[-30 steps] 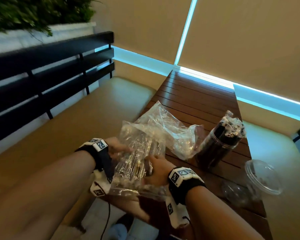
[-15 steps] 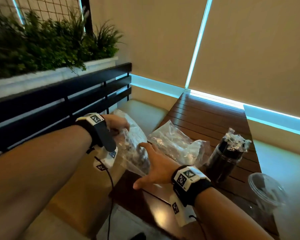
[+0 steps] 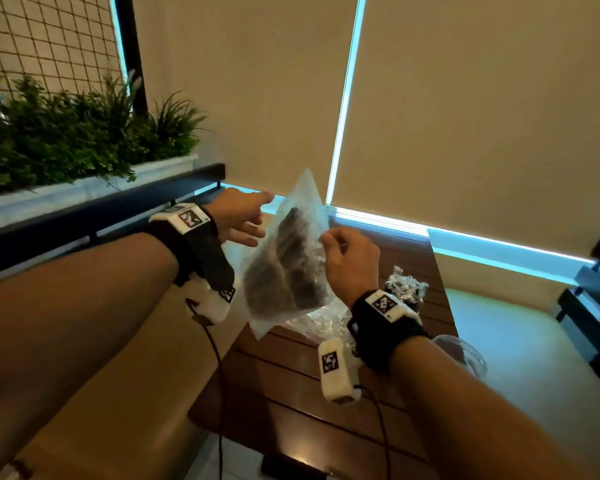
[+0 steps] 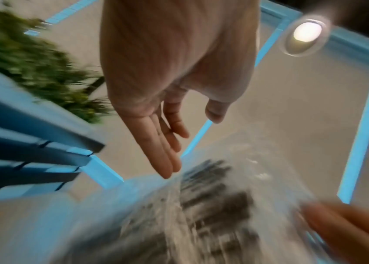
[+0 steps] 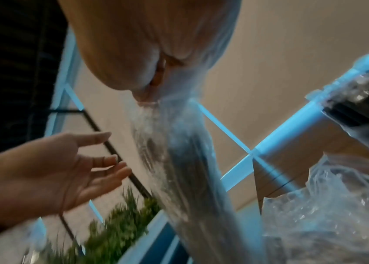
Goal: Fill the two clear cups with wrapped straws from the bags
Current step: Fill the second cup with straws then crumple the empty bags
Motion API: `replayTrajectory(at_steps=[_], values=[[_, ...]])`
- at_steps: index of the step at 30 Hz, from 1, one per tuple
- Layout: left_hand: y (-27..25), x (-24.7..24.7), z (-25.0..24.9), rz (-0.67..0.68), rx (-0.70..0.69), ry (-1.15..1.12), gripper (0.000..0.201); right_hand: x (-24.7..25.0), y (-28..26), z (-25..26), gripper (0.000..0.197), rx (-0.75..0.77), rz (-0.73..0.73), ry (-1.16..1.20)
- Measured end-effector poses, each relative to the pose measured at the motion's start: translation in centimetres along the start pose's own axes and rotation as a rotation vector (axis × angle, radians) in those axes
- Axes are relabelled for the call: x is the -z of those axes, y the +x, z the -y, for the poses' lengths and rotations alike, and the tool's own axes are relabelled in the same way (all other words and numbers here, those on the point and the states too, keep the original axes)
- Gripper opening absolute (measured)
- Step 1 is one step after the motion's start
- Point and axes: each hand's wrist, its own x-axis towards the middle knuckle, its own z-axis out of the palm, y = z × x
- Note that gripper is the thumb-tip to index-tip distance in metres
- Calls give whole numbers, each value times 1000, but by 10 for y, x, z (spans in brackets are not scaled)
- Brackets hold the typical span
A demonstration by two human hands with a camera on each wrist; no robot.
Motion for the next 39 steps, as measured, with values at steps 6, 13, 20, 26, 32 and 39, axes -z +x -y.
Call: replayTrajectory(at_steps=[6, 13, 20, 26, 32, 39], values=[[-21, -68, 19, 268, -84, 228, 41, -10, -6, -17, 16, -288, 61, 27], [5, -103, 51, 255, 102, 204, 19, -9, -35, -48, 12, -491, 187, 84], [15, -116, 57, 405, 89, 193, 10, 8, -30, -65, 14, -733, 221, 365], [11, -128, 51, 419, 5, 348, 10, 11, -27, -72, 5, -874, 120, 337], [14, -107, 63, 178, -79, 527, 18, 40, -23, -88, 23, -870, -76, -30], [12, -107, 67, 140, -99, 364, 12, 32, -28, -87, 19, -499, 72, -223]])
